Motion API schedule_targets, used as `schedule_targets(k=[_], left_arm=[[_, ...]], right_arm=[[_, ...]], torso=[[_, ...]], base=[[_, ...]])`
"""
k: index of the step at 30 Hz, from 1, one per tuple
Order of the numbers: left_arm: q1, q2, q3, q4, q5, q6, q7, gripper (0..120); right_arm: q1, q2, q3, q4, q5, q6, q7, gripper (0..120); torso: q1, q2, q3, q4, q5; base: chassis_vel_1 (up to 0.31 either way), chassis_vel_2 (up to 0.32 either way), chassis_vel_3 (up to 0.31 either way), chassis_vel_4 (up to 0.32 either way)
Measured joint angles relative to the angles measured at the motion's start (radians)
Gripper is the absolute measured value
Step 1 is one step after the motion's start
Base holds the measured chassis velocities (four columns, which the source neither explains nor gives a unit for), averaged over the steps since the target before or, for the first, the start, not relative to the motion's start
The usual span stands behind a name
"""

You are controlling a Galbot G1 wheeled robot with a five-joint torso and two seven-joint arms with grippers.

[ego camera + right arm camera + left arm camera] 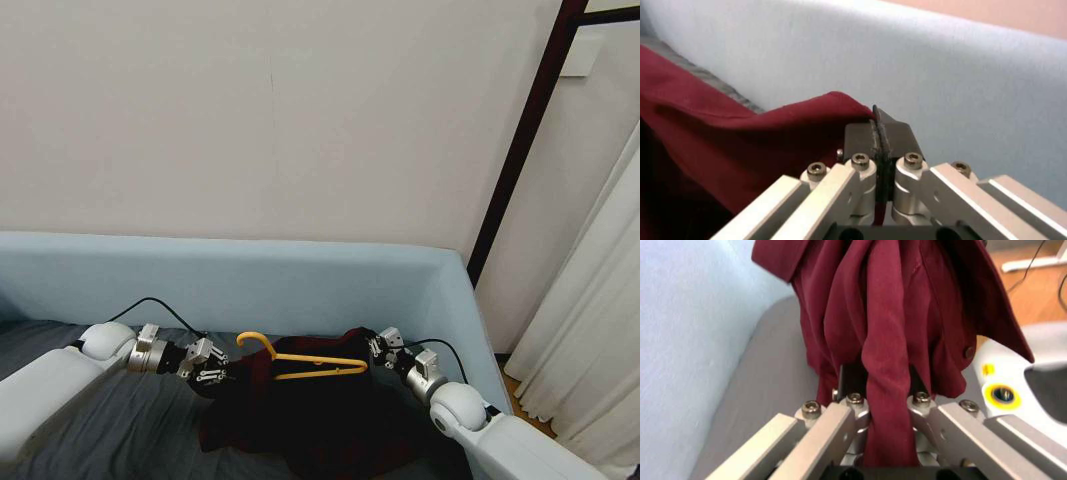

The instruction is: Pick up the clothes from the sofa and hang them on the clothes hanger.

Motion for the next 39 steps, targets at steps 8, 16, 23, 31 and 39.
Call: schedule_targets(k=[8, 16, 23, 31, 39], left_arm=[[0.011, 0.005, -0.042, 0.012, 0.11, -0.025, -0.077, 1], [-0.009, 0.0, -0.042, 0.017, 0.156, -0.015, -0.102, 1], [0.017, -0.018, -0.062, 0.021, 0.165, 0.009, -0.146, 1], [-0.008, -0.029, -0.035, 0.01, 0.16, 0.035, -0.198, 1], [-0.09, -0.048, 0.063, -0.055, 0.063, 0.087, -0.229, 1]], right_arm=[[-0.007, -0.053, 0.005, 0.086, -0.033, -0.005, 0.022, 0], [-0.033, -0.125, 0.016, 0.218, -0.058, -0.013, 0.051, 0], [-0.024, -0.164, 0.036, 0.319, -0.015, -0.052, 0.077, 0], [-0.019, -0.199, 0.034, 0.432, 0.03, -0.132, 0.116, 0], [0.058, -0.205, -0.021, 0.546, 0.148, -0.29, 0.257, 0]], torso=[[0.0, 0.0, 0.0, -0.0001, 0.0001], [0.0, 0.0, 0.0, -0.0003, 0.0001], [0.0, 0.0, 0.0, -0.0001, -0.0003], [0.0, 0.0, 0.0, 0.0, 0.0], [0.0, 0.0, 0.0, -0.0002, 0.0]], base=[[0.0, 0.0, 0.0, 0.0], [0.0, 0.0, 0.0, 0.0], [0.0, 0.0, 0.0, 0.0], [0.0, 0.0, 0.0, 0.0], [0.0, 0.0, 0.0, 0.0]])
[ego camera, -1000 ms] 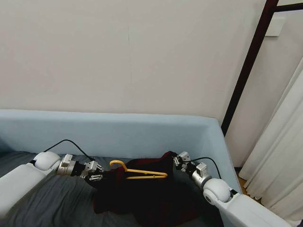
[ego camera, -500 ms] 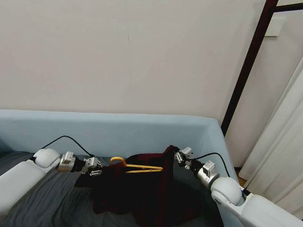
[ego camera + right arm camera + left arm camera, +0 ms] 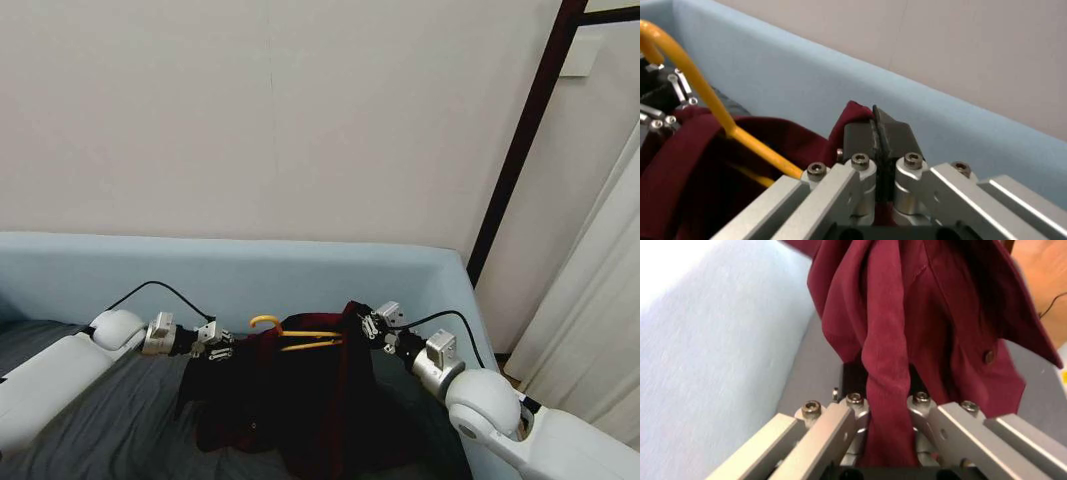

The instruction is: Pick up the clothes from the sofa and hang them on the clothes hanger.

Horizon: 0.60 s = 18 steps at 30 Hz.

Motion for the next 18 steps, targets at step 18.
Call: schedule_targets(k=[18], left_arm=[[-0.179, -0.063, 0.152, -0.006, -0.15, 0.078, -0.147, 1]], right_arm=[[0.038, -0.022, -0.007, 0.22, 0.218, -0.083, 0.148, 0]], torso=[[0.0, 0.0, 0.0, -0.0001, 0.0]], base=[[0.0, 0.0, 0.0, 0.0]])
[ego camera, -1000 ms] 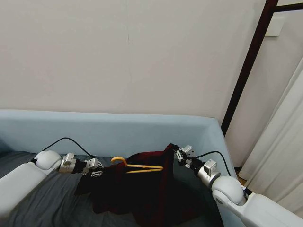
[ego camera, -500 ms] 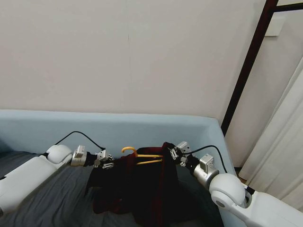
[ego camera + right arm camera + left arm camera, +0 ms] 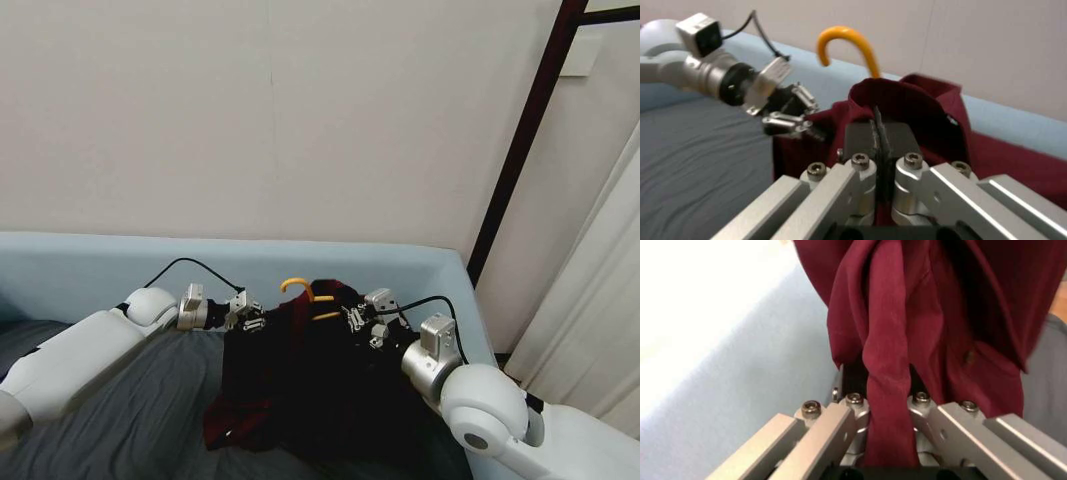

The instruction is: Pick up the clothes from the sofa and hang them on the clothes hanger.

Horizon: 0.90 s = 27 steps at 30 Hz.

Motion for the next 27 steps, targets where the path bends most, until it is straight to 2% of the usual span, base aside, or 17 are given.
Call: schedule_targets(k=[5, 9, 11, 17, 24, 27], left_arm=[[-0.072, -0.003, 0.076, -0.011, -0.064, 0.014, -0.02, 1], [-0.127, 0.011, 0.151, -0.07, -0.185, 0.046, -0.033, 1], [-0.14, 0.019, 0.172, -0.092, -0.247, 0.055, -0.057, 1], [-0.176, 0.034, 0.202, -0.102, -0.303, 0.065, -0.029, 1], [-0.308, 0.03, 0.291, 0.003, -0.319, 0.07, 0.228, 1], [-0.344, 0.015, 0.313, 0.039, -0.313, 0.07, 0.276, 1]], right_arm=[[0.001, 0.0, 0.005, 0.031, 0.013, 0.005, 0.006, 0], [0.0, 0.013, -0.007, 0.042, 0.014, 0.021, 0.007, 0], [-0.017, 0.016, -0.008, 0.051, 0.004, 0.026, 0.003, 0], [-0.063, 0.012, -0.006, 0.059, -0.026, 0.035, -0.01, 0], [-0.142, -0.005, 0.024, 0.068, -0.093, 0.047, -0.044, 0], [-0.173, -0.008, 0.028, 0.068, -0.12, 0.052, -0.058, 0]], torso=[[0.0, 0.0, 0.0, 0.0001, 0.0], [0.0, 0.0, 0.0, 0.0003, 0.0001], [0.0, 0.0, 0.0, 0.0002, 0.0], [0.0, 0.0, 0.0, 0.0003, -0.0001], [0.0, 0.0, 0.0, 0.0004, 0.0], [0.0, 0.0, 0.0, 0.0002, 0.0001]], base=[[0.0, 0.0, 0.0, 0.0], [0.0, 0.0, 0.0, 0.0], [0.0, 0.0, 0.0, 0.0], [0.0, 0.0, 0.0, 0.0], [0.0, 0.0, 0.0, 0.0], [0.0, 0.0, 0.0, 0.0]])
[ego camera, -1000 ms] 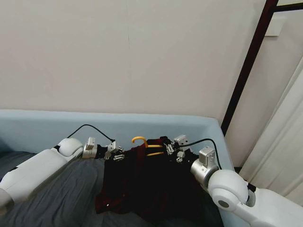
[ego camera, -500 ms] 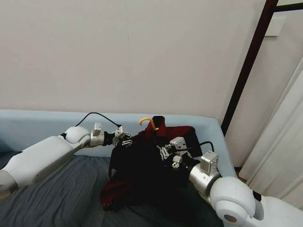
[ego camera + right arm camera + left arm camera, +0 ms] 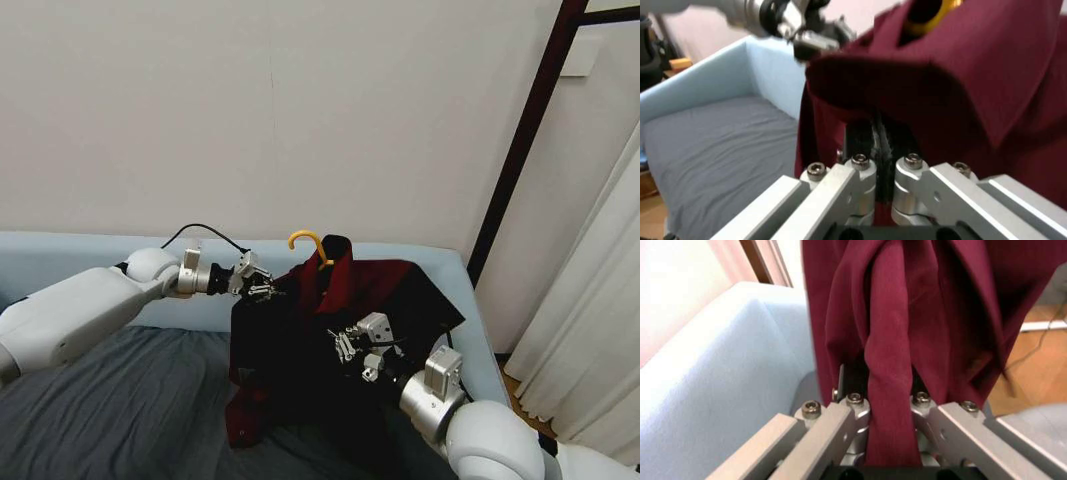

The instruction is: Pick up the clothes from the sofa and hang them on the clothes hanger.

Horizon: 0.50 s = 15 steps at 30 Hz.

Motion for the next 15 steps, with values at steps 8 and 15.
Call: schedule_targets(k=[8, 15], left_arm=[[-0.067, -0.053, 0.039, 0.101, 0.053, -0.025, 0.035, 1], [-0.06, -0.068, 0.02, 0.125, 0.061, -0.034, 0.003, 1]], right_arm=[[-0.066, -0.007, 0.004, 0.005, -0.089, 0.014, -0.049, 0], [-0.073, -0.011, -0.012, 0.004, -0.132, 0.018, -0.078, 0]], torso=[[0.0, 0.0, 0.0, -0.0001, 0.0], [0.0, 0.0, 0.0, -0.0001, 0.0]], base=[[0.0, 0.0, 0.0, 0.0], [0.0, 0.0, 0.0, 0.0]])
